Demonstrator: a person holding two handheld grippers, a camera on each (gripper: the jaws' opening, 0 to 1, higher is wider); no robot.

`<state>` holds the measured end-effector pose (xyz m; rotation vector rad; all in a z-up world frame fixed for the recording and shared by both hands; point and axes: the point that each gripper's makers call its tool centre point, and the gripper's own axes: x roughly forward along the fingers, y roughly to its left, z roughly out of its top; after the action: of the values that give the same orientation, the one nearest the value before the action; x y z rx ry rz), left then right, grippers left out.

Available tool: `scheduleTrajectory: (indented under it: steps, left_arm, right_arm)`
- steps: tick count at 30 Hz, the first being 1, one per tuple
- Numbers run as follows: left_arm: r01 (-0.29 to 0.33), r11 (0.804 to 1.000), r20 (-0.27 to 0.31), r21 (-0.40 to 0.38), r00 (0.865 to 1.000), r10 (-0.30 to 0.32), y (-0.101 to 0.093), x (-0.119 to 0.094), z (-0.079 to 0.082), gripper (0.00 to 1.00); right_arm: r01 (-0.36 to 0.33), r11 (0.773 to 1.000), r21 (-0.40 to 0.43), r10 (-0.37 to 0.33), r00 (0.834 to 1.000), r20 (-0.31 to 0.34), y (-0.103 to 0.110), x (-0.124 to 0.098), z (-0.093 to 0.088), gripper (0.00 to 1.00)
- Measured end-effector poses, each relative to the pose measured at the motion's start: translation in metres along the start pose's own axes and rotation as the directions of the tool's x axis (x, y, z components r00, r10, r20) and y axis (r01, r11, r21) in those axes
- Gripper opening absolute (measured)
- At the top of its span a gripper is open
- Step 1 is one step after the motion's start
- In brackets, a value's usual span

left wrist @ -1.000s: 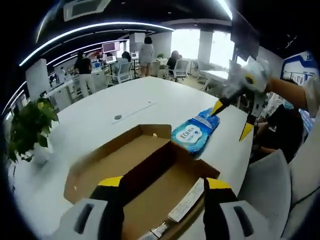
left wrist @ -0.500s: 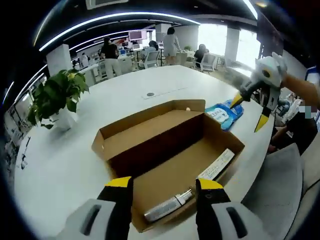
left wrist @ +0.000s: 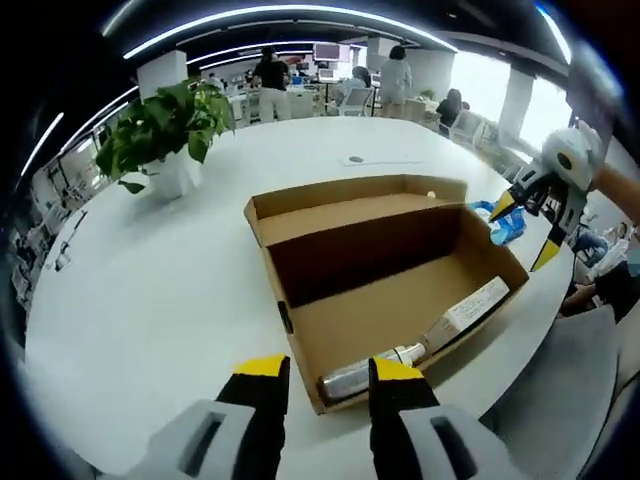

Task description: Operate the shoe box by opening the lid, removing the specified soft item, and placing it in the target area until the item is outside and the box remains undamaged.

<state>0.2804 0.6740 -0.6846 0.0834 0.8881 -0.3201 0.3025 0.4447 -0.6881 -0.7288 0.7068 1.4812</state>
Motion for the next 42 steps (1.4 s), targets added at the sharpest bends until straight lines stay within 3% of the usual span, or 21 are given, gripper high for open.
scheduleTrajectory:
  steps: [12, 14, 15, 24, 31, 42]
  left_arm:
    - [-0.005, 0.994, -0.068, -0.111, 0.998, -0.003, 0.006, 0.011, -0.027, 0.11]
    - [0.000, 0.984, -0.052, -0.178, 0.999, -0.009, 0.006, 0.010, -0.025, 0.09]
    - [-0.010, 0.988, -0.064, -0.151, 0.998, 0.001, 0.010, 0.009, -0.027, 0.07]
    - [0.000, 0.979, -0.048, -0.205, 0.999, -0.010, 0.009, 0.011, -0.028, 0.07]
    - [0.000, 0.973, -0.037, -0.232, 0.999, -0.009, 0.008, 0.011, -0.029, 0.07]
    - [-0.003, 0.973, -0.042, -0.230, 0.999, -0.007, 0.009, 0.012, -0.029, 0.07]
  right_arm:
    - [-0.093, 0.995, -0.038, 0.089, 0.993, -0.078, 0.004, 0.036, -0.004, 0.47]
    - [-0.109, 0.994, -0.033, 0.106, 0.991, -0.084, 0.006, 0.039, -0.005, 0.47]
    - [-0.121, 0.992, -0.026, 0.118, 0.989, -0.085, 0.007, 0.042, -0.004, 0.46]
    - [-0.150, 0.988, -0.024, 0.147, 0.983, -0.107, 0.014, 0.061, -0.004, 0.39]
    - [-0.177, 0.984, -0.034, 0.173, 0.981, -0.088, 0.028, 0.062, -0.001, 0.18]
    - [-0.123, 0.992, -0.021, 0.121, 0.990, -0.077, 0.025, 0.060, -0.002, 0.15]
